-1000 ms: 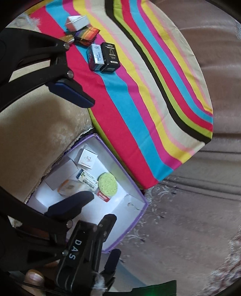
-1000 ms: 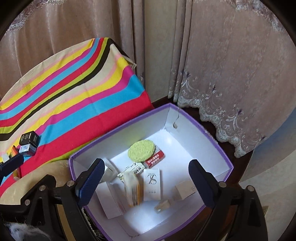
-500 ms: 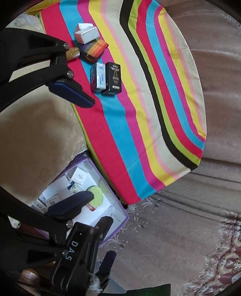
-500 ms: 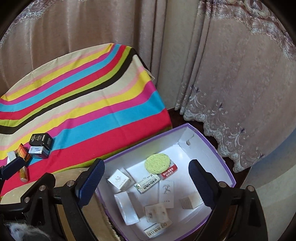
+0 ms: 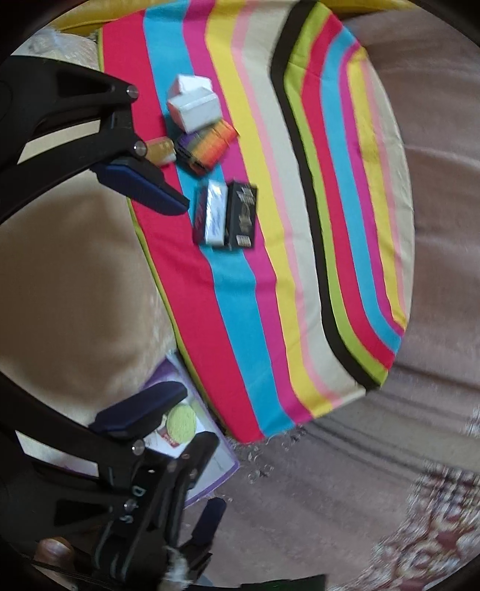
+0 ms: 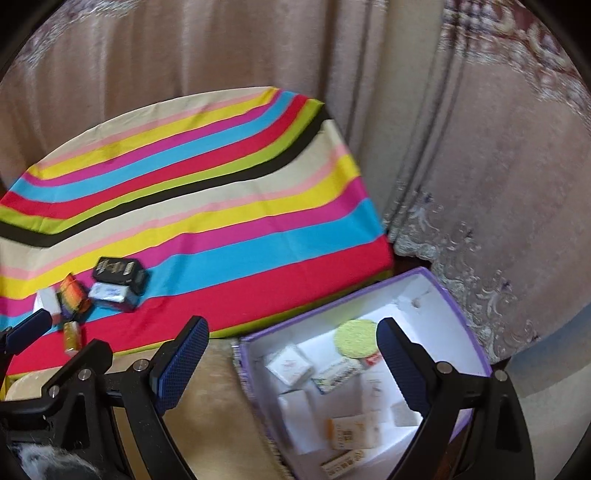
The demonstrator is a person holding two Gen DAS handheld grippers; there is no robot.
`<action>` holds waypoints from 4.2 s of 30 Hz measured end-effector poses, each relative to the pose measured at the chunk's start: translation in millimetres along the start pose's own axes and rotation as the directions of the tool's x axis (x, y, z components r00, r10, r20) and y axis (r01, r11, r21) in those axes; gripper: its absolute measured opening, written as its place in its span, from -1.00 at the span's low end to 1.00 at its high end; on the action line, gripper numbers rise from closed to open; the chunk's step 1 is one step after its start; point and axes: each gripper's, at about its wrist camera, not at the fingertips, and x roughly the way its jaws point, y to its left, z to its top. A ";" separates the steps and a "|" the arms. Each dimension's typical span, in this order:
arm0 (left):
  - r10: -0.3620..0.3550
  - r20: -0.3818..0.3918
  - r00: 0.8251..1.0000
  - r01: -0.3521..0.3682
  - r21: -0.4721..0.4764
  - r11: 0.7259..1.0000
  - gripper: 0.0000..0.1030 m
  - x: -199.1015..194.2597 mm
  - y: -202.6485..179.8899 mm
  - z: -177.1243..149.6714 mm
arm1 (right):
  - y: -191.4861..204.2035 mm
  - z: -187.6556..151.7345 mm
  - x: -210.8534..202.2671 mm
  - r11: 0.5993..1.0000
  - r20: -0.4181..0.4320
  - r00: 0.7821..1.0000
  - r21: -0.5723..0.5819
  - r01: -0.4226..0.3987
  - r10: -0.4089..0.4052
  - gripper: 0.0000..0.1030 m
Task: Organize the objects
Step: 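Grasp the white cube box with the left gripper while the right grasps the blue-white toothpaste box, then carry both boxes into the purple-rimmed box and open both grippers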
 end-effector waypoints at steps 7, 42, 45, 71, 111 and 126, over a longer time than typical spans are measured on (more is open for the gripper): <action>0.081 -0.019 0.997 -0.083 -0.118 0.990 0.80 -2.6 89.8 1.2 | 60.8 3.3 20.5 0.988 -0.043 0.992 -0.094 -0.119 0.116 0.82; -0.341 -0.066 0.938 0.196 -0.710 0.676 -0.14 81.7 236.1 -28.6 | 178.5 23.0 125.9 0.937 -0.343 0.883 -0.025 -0.349 0.320 0.95; -0.335 -0.032 0.942 0.221 -0.690 0.689 -0.14 73.6 232.2 -29.8 | 183.0 25.3 132.1 0.946 -0.340 0.889 -0.003 -0.325 0.305 0.95; -0.202 0.037 0.979 0.188 -0.552 0.812 -0.14 45.4 208.3 -23.5 | 192.5 16.1 132.2 0.968 -0.307 0.924 -0.028 -0.249 0.229 0.47; -0.251 -0.105 0.962 0.225 -0.208 0.952 -0.14 47.0 22.4 -4.6 | -5.7 -12.4 55.2 0.987 -0.085 0.988 0.106 -0.121 0.130 0.47; -0.319 -0.216 0.923 0.325 -0.004 0.946 -0.14 64.5 -86.3 -2.2 | -113.6 -48.9 59.9 0.974 -0.107 0.994 0.223 0.047 -0.023 0.47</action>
